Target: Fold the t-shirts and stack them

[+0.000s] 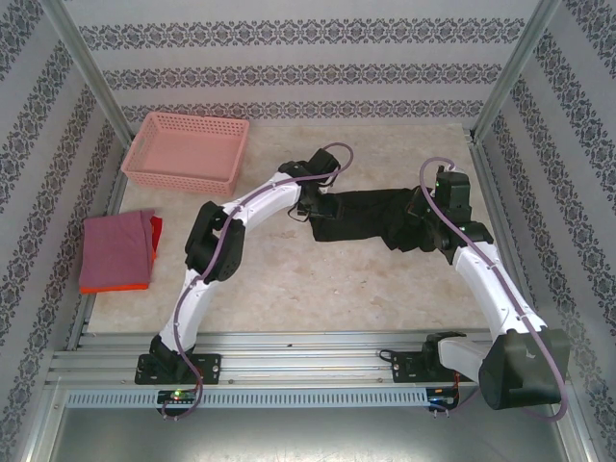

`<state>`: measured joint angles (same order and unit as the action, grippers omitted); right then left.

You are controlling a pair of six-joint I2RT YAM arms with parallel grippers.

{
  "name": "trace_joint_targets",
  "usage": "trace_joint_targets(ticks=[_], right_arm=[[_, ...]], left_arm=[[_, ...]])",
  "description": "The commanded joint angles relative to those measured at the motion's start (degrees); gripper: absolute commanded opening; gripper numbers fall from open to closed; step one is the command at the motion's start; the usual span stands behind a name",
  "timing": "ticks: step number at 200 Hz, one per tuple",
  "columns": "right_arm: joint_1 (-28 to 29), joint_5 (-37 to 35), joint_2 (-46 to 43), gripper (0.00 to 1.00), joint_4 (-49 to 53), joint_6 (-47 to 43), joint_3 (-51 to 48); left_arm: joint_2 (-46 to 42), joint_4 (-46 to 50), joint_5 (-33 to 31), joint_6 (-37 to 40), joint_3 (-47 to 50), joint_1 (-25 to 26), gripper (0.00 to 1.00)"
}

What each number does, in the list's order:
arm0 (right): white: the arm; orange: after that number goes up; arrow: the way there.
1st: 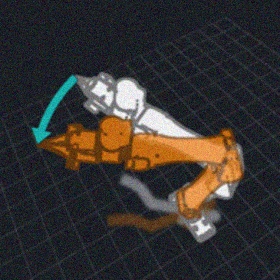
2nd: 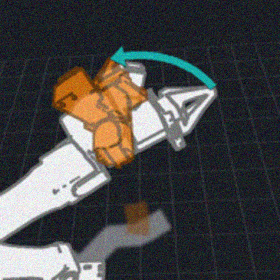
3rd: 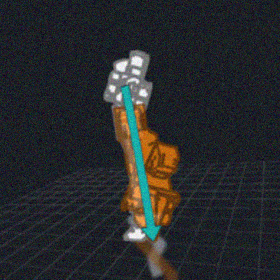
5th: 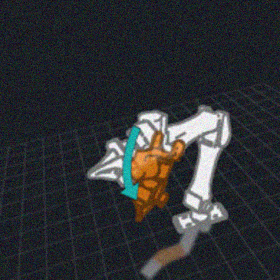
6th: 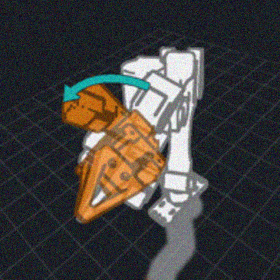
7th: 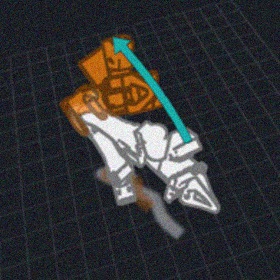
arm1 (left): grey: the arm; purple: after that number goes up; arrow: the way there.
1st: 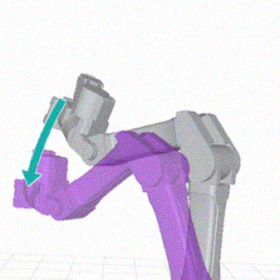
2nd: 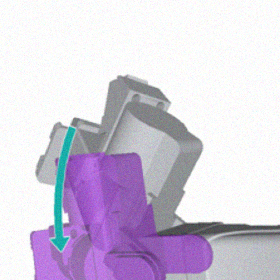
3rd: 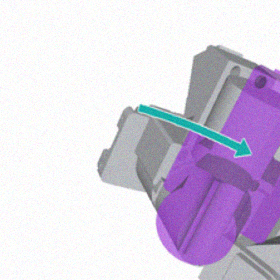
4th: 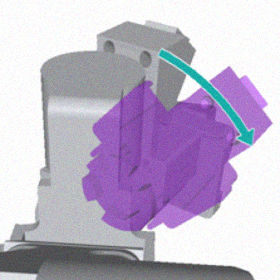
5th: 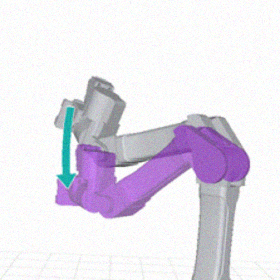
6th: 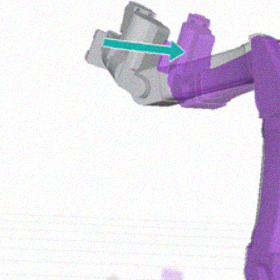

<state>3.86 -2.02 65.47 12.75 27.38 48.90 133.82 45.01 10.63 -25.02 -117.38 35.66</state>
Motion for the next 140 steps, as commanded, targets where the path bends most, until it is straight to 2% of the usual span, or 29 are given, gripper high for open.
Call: trace_joint_targets(ticks=[1,45,61,79,90,99,140], right_arm=[[-0.52,1.28,-0.87,0.01,-0.04,1.42,-1.09],[-0.43,2.02,-1.27,0.01,0.0,1.89,-1.75],[-0.39,2.71,-0.81,0.01,-0.17,1.74,-1.54],[-0.38,3.35,-0.26,0.01,-0.02,1.44,-0.89],[-0.4,3.6,-0.05,0.01,0.23,1.23,-0.31],[-0.25,3.6,-0.15,0.01,0.72,0.81,0.32],[-0.35,0.06,-4.49,0.0,3.25,-1.43,5.4]], left_arm=[[2.59,3.24,-0.84,2.65,-4.43,1.19,0.65],[6.64,5.01,-2.23,3.7,-8.35,2.09,0.58],[7.72,5.09,-2.17,3.5,-9.49,2.6,0.51],[8.46,5.26,-2.26,3.74,-10.93,3.09,0.31],[8.39,5.5,-2.44,3.81,-11.85,3.19,0.11],[8.03,5.85,-3.22,3.83,-12.77,3.19,0.0],[2.42,6.21,-7.61,5.15,-16.29,1.61,0.0]])
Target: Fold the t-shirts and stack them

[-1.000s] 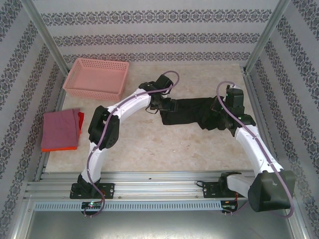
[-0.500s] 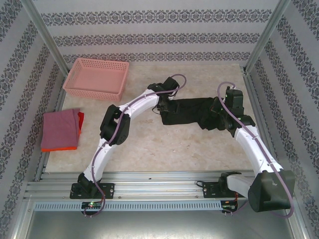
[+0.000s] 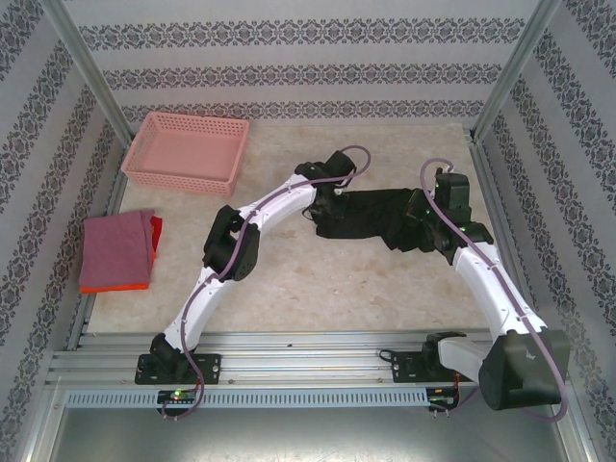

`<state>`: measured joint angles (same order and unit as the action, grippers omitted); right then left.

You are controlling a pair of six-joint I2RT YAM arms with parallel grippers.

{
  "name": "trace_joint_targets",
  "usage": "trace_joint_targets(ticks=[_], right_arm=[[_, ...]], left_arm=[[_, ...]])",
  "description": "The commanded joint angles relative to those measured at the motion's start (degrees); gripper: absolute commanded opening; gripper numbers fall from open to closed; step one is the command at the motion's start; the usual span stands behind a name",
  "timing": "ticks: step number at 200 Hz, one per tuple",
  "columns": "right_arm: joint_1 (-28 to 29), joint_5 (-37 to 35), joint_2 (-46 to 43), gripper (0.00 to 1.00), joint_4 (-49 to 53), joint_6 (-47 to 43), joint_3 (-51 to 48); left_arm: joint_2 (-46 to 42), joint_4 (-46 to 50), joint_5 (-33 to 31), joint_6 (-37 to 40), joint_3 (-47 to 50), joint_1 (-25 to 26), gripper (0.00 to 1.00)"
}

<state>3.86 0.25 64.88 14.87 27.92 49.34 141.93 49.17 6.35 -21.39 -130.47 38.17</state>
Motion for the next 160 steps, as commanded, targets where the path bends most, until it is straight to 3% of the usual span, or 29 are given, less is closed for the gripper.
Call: trace_joint_targets(ticks=[1,58,121,160], right_arm=[[-0.39,-2.24,-4.03,0.0,1.17,-2.07,5.14],[-0.36,-2.96,-8.49,0.0,3.67,-6.5,18.48],[-0.34,-4.1,-17.52,0.0,11.12,-9.73,24.2],[-0.3,-1.12,-13.3,0.01,7.74,-9.0,23.87]], left_arm=[[-5.87,2.06,-3.34,1.52,-3.33,-1.0,0.0],[-15.96,2.5,-3.57,0.32,-10.31,-7.77,0.0],[-28.81,5.04,-4.39,-0.5,-4.54,-12.86,0.0],[-29.88,1.94,-3.62,-1.82,-2.01,-13.9,0.0]])
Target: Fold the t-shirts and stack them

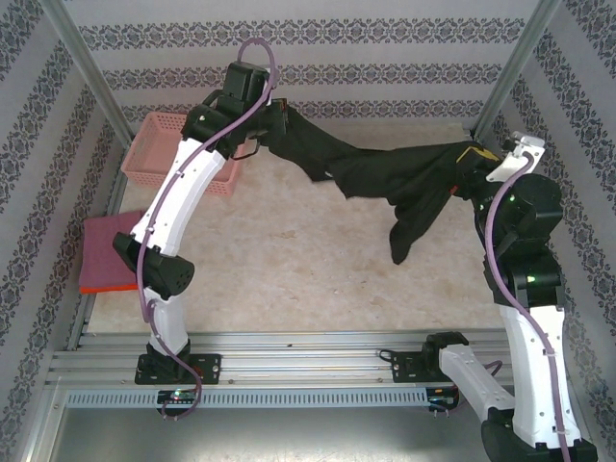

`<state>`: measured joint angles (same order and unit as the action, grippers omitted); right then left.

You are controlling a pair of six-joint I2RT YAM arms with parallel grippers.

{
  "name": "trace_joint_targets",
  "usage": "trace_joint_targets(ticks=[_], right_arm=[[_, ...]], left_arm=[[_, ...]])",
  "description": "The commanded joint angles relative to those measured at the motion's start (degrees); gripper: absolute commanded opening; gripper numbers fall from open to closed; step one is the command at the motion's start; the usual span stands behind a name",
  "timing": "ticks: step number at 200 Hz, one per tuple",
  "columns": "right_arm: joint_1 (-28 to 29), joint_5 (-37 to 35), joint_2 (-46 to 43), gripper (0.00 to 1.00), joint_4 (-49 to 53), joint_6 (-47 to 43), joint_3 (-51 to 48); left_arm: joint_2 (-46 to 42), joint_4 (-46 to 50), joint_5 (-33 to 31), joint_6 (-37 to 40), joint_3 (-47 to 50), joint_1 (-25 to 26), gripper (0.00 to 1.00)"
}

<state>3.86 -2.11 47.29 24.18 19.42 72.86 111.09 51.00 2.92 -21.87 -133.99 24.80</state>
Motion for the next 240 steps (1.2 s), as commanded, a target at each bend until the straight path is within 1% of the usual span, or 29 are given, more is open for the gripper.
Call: trace_joint_targets(ticks=[1,14,29,48,67,75,93,107,122,135,141,155,161,164,167,176,181,184,190,196,210,223,240], right_arm=[[-0.36,1.32,4.52,0.01,-1.76,-0.42,0.35],[-0.33,2.31,8.28,0.01,-4.77,-0.08,0.51],[-0.31,3.69,13.53,0.01,-8.4,0.27,1.87],[0.18,5.62,20.17,0.01,-11.93,-0.21,5.78],[0.41,6.72,25.33,0.01,-12.67,-1.16,12.02],[0.32,7.14,26.81,0.01,-12.59,-1.54,14.42],[0.19,7.97,28.74,0.01,-11.99,-2.06,18.72],[0.07,8.39,28.69,0.01,-10.97,-1.97,19.6],[0.01,8.43,27.49,0.02,-9.21,-1.5,17.99],[0.01,7.88,25.4,0.02,-7.89,-0.85,14.32],[0.0,7.29,24.3,0.02,-7.35,-0.43,12.08],[-0.09,6.11,21.38,0.02,-5.88,1.02,6.22],[-0.08,5.91,20.3,0.02,-5.51,1.62,3.49],[-0.08,5.85,19.7,0.05,-5.39,1.88,2.39],[-0.08,5.84,19.18,0.1,-5.3,2.31,0.71],[-0.08,5.4,17.91,0.39,-4.91,3.27,-3.45],[-0.08,4.94,17.21,0.54,-4.75,3.89,-5.56],[-0.01,4.56,16.84,0.61,-4.62,4.29,-6.9],[-0.09,3.69,15.98,0.73,-4.39,4.96,-9.29],[-0.16,2.29,15.23,0.82,-3.77,6.02,-11.8],[-0.54,-1.28,13.63,0.92,-1.27,9.35,-16.31],[-0.83,-2.21,12.59,0.98,0.2,10.88,-19.26],[-0.69,-2.22,11.95,0.98,2.14,11.78,-21.89]], left_arm=[[1.1,0.08,-0.15,-1.38,1.48,-0.53,0.0],[3.34,-0.67,0.45,-2.02,0.2,-1.44,0.0],[6.77,-1.0,1.52,-3.37,-3.61,-2.75,0.0],[11.77,0.4,1.56,-3.93,-12.59,-3.94,0.0],[15.05,2.49,1.67,-4.16,-21.51,-5.0,0.0],[14.95,2.39,2.0,-4.52,-22.52,-5.59,0.0],[13.16,2.48,1.85,-4.65,-21.59,-6.41,0.0],[11.47,4.36,0.76,-3.2,-20.06,-6.43,0.0],[9.09,6.3,-0.22,-2.03,-16.64,-6.34,0.0],[5.92,6.45,-0.36,-0.94,-10.13,-6.35,0.0],[3.98,5.44,-0.3,-0.4,-5.29,-6.13,0.0],[-1.98,0.27,-0.37,0.29,9.15,-5.73,0.1],[-5.19,-3.61,-0.17,0.12,16.81,-5.53,0.18],[-6.84,-5.74,0.07,-0.07,20.74,-5.54,0.25],[-8.55,-7.99,0.54,-0.24,25.4,-5.55,0.33],[-13.43,-14.71,1.57,-1.39,37.02,-5.55,0.65],[-16.01,-17.64,2.03,-2.19,42.78,-5.45,0.8],[-17.44,-19.51,2.37,-3.0,45.79,-5.42,0.88],[-19.99,-21.91,3.09,-4.19,51.86,-5.44,0.98],[-22.2,-23.34,3.37,-5.37,57.03,-5.25,1.0],[-26.13,-23.04,1.51,-8.93,66.78,-4.54,1.0],[-28.55,-22.54,1.24,-13.53,73.0,-4.41,1.0],[-29.34,-22.78,1.13,-19.5,76.35,-4.4,1.0]])
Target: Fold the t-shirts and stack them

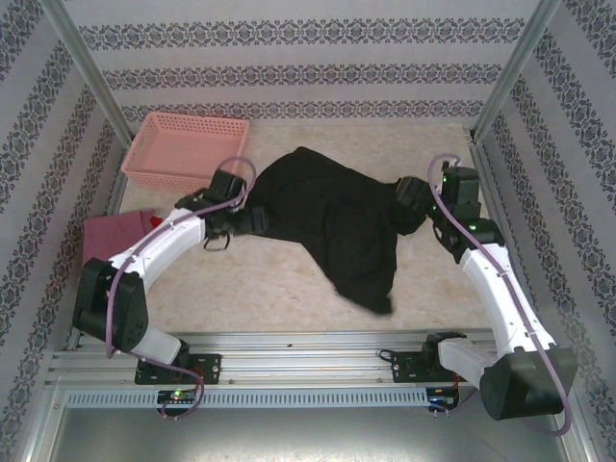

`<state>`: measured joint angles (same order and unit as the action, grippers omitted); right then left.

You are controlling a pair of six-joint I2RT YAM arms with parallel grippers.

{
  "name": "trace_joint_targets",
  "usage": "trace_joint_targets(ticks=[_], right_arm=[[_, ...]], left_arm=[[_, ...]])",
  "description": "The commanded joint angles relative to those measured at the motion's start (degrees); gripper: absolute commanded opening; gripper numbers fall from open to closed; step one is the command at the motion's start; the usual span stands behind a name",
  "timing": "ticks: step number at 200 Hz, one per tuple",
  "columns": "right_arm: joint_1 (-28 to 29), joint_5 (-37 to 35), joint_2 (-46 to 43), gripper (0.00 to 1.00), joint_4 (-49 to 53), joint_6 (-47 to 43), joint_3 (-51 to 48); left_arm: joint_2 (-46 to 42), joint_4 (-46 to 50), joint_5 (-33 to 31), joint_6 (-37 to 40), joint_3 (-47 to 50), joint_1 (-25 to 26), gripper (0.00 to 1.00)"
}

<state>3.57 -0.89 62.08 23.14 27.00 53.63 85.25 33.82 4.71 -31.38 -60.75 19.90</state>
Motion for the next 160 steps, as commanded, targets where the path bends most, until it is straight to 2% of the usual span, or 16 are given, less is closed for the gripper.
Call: trace_joint_targets(ticks=[1,26,59,74,122,134,160], right_arm=[[-0.41,-3.43,-2.84,0.98,3.25,4.29,-2.78],[-0.15,-1.73,-2.79,0.98,5.35,6.0,-5.64],[1.69,1.26,-0.63,0.98,5.18,7.36,-8.07],[3.02,2.29,1.88,0.98,5.19,7.86,-8.1],[5.0,5.88,13.49,0.88,0.71,10.76,-6.46],[5.04,5.41,17.81,0.86,0.34,11.87,-4.41],[4.88,4.81,28.05,0.78,-0.45,14.32,1.51]], left_arm=[[-3.47,-5.61,-0.66,-10.36,3.15,0.5,1.0],[1.45,-3.99,-1.37,-18.35,-0.37,0.49,1.0],[13.58,-3.67,-1.83,-23.55,-9.2,0.49,1.0],[19.33,-0.6,-3.31,-24.19,-15.67,0.54,0.96],[36.46,14.89,-4.98,-24.52,-38.24,0.4,0.68],[38.89,16.24,-4.14,-25.2,-40.51,0.41,0.63],[41.8,15.9,-2.53,-26.82,-41.84,0.45,0.45]])
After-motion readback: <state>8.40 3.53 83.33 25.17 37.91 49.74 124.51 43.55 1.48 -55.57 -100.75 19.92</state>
